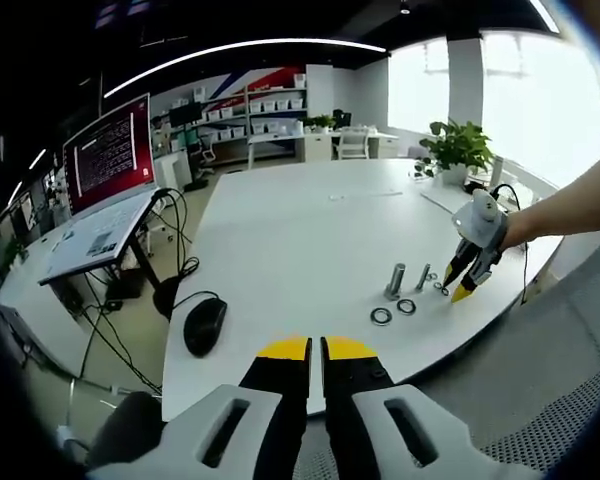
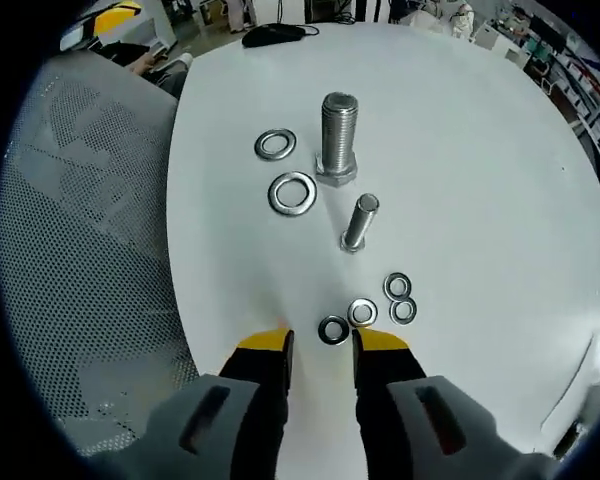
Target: Place the washer onto the threaded stud by aligning its center hole with the stud, sliding it down to the base, and recovering from edge contact or off-axis alignment until the washer reaches the visible bottom stop.
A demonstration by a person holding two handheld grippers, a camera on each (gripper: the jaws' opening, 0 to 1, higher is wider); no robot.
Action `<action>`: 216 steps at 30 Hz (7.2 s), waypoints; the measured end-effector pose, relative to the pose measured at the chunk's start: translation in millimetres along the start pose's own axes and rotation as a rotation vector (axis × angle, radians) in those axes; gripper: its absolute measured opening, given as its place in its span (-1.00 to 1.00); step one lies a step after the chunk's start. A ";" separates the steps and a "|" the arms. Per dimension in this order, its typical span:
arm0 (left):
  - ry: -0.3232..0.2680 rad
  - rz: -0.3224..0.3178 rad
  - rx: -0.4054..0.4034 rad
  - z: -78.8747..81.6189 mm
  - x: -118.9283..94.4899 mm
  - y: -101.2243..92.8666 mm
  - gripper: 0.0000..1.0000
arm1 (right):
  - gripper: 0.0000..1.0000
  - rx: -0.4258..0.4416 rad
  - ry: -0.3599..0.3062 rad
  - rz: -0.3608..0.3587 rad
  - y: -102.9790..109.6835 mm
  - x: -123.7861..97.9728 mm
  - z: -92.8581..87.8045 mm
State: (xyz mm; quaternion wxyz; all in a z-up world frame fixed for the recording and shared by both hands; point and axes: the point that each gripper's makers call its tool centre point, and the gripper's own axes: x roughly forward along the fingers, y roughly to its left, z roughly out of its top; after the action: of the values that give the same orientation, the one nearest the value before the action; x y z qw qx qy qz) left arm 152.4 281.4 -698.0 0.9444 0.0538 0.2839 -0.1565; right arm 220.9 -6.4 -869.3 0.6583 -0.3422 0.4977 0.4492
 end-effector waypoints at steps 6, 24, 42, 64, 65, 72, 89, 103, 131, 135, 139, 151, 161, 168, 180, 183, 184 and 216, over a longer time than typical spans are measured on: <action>-0.004 0.004 -0.002 0.5 -0.3 0.5 -0.98 | -0.52 -0.009 0.011 0.004 0.4 -1.1 0.0; -0.007 0.010 -0.006 0.9 -0.5 2.3 -0.99 | -0.71 -0.038 -0.002 -0.013 1.2 -0.5 1.0; -0.010 0.016 -0.011 1.1 -0.5 3.8 -0.99 | -0.72 -0.015 0.016 0.004 4.6 -6.3 0.4; -0.018 0.018 -0.015 2.5 -0.1 3.8 -0.99 | -0.72 0.056 -0.061 0.011 0.3 -48.3 32.0; -0.018 0.018 -0.015 2.5 0.0 3.8 -0.99 | -0.72 0.052 -0.066 0.009 0.3 -49.2 34.7; -0.020 0.020 -0.020 3.0 -0.2 4.0 -1.00 | -0.72 0.029 -0.104 -0.032 -4.9 -51.5 52.9; -0.028 0.025 -0.034 4.1 0.1 6.4 -1.00 | -0.72 0.018 -0.147 -0.092 -18.8 -50.5 71.7; -0.028 0.030 -0.042 4.3 0.0 7.3 -1.00 | -0.72 -0.004 -0.110 -0.072 -20.8 -43.1 72.0; -0.034 0.045 -0.060 5.2 0.0 11.3 -1.00 | -0.72 -0.023 -0.043 -0.043 -20.0 -8.4 63.2; -0.036 0.051 -0.067 5.5 -0.1 12.8 -1.00 | -0.72 -0.019 -0.032 -0.037 -21.4 -1.6 61.5; -0.033 0.052 -0.069 5.0 0.3 13.4 -1.00 | -0.72 -0.015 -0.025 -0.033 -20.8 4.0 60.1; -0.035 0.055 -0.065 5.2 0.0 13.2 -1.00 | -0.50 -0.075 -0.030 -0.043 -17.0 12.5 57.4; -0.039 0.054 -0.067 5.6 -0.2 12.8 -1.00 | -0.36 -0.049 -0.052 -0.064 -20.5 3.5 48.5; -0.043 0.051 -0.067 6.0 -0.1 12.6 -1.00 | -0.38 -0.018 -0.050 -0.060 -22.0 -1.4 36.9; -0.044 0.048 -0.068 6.1 -0.8 11.9 -1.00 | -0.40 0.012 -0.037 -0.045 -20.5 -3.1 24.8; -0.044 0.047 -0.068 5.9 -0.8 11.9 -1.00 | -0.40 0.016 -0.036 -0.038 -19.8 -3.1 22.3; -0.043 0.047 -0.068 5.8 -0.8 11.9 -1.00 | -0.40 0.018 -0.031 -0.034 -18.9 -3.0 20.4; -0.049 0.049 -0.070 6.9 -1.4 12.0 -1.00 | -0.60 0.026 0.013 -0.011 -22.9 2.4 10.8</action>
State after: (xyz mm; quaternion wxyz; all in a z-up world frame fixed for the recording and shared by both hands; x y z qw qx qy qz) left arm 158.8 291.8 -691.4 0.9559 0.0236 0.2647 -0.1248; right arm 246.2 -4.4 -868.7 0.6618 -0.3392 0.5057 0.4372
